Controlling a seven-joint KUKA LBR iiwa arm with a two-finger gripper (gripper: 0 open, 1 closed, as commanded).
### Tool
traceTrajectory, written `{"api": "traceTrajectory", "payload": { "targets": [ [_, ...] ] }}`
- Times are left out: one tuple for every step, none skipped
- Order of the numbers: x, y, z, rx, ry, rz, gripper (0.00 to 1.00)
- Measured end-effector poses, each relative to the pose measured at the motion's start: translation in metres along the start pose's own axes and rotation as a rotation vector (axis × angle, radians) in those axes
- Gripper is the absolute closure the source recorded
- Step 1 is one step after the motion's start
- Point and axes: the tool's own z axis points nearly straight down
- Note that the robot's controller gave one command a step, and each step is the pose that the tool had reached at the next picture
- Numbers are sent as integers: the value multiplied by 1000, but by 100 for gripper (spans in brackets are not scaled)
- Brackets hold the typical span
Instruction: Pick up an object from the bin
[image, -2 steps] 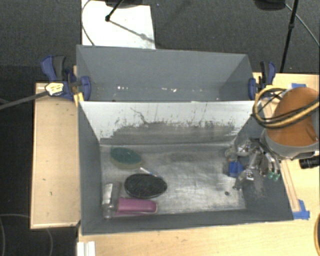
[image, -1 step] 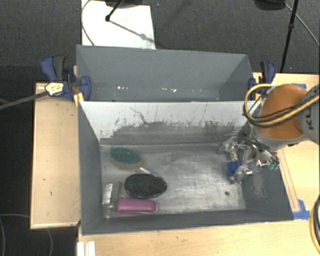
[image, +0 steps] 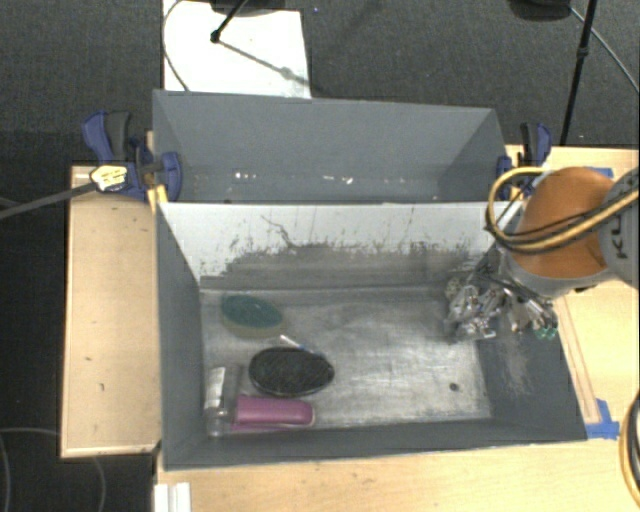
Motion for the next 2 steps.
{"api": "traceTrajectory", "payload": {
  "targets": [
    [21,-9,-145,6,-3,-162,100],
    [22,-8,-141,1,3,-161,0]
  ]
}}
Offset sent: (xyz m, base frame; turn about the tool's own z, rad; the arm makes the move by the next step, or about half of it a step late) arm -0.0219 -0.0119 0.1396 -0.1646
